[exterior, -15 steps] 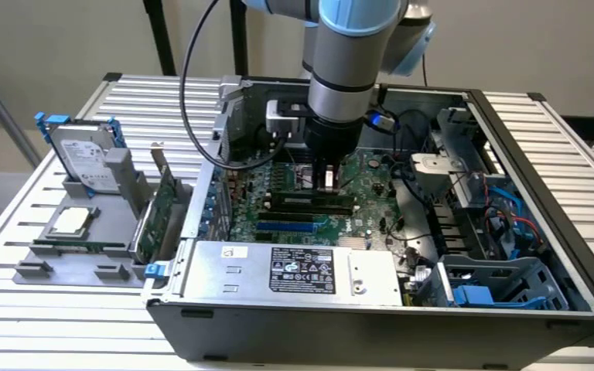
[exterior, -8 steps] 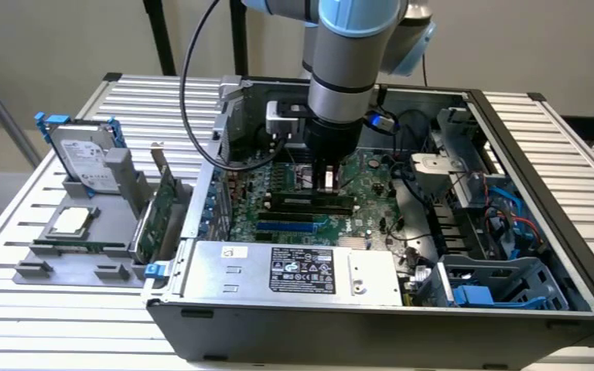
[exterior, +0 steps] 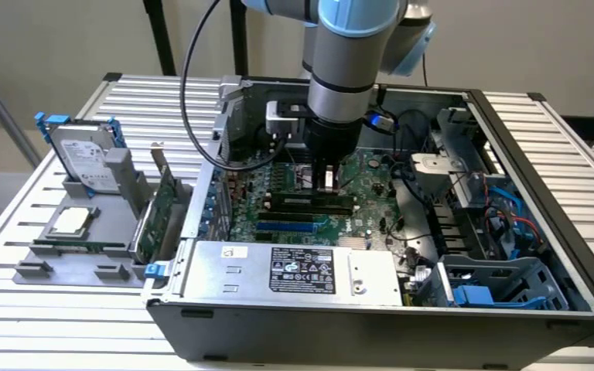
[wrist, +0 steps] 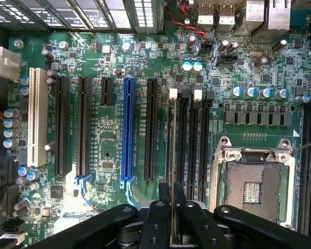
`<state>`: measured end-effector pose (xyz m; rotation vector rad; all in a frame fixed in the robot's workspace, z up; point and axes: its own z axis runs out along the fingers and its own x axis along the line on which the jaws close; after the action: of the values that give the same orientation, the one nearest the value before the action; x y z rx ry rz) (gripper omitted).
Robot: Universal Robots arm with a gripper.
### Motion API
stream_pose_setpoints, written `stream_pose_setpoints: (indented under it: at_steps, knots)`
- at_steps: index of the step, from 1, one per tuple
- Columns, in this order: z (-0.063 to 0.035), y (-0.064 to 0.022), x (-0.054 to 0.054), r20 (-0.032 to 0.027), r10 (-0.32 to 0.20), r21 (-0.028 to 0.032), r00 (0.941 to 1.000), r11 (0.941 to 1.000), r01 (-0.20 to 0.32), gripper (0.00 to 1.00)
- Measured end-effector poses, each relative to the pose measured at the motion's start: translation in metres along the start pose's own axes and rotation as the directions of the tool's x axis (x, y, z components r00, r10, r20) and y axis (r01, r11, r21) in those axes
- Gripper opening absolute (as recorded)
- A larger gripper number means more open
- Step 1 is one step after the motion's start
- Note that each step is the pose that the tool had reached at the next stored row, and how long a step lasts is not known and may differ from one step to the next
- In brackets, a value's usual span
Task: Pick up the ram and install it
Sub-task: 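Insert the ram into the slot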
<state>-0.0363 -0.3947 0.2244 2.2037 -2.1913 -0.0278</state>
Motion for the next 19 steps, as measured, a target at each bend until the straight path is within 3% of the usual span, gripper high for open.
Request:
stream_pose_setpoints:
  at_steps: [19]
  knots:
    - [0.0033, -0.0001, -0.0002, -0.0001, -0.004, 0.0001, 1.0, 1.0, 0.004, 0.0]
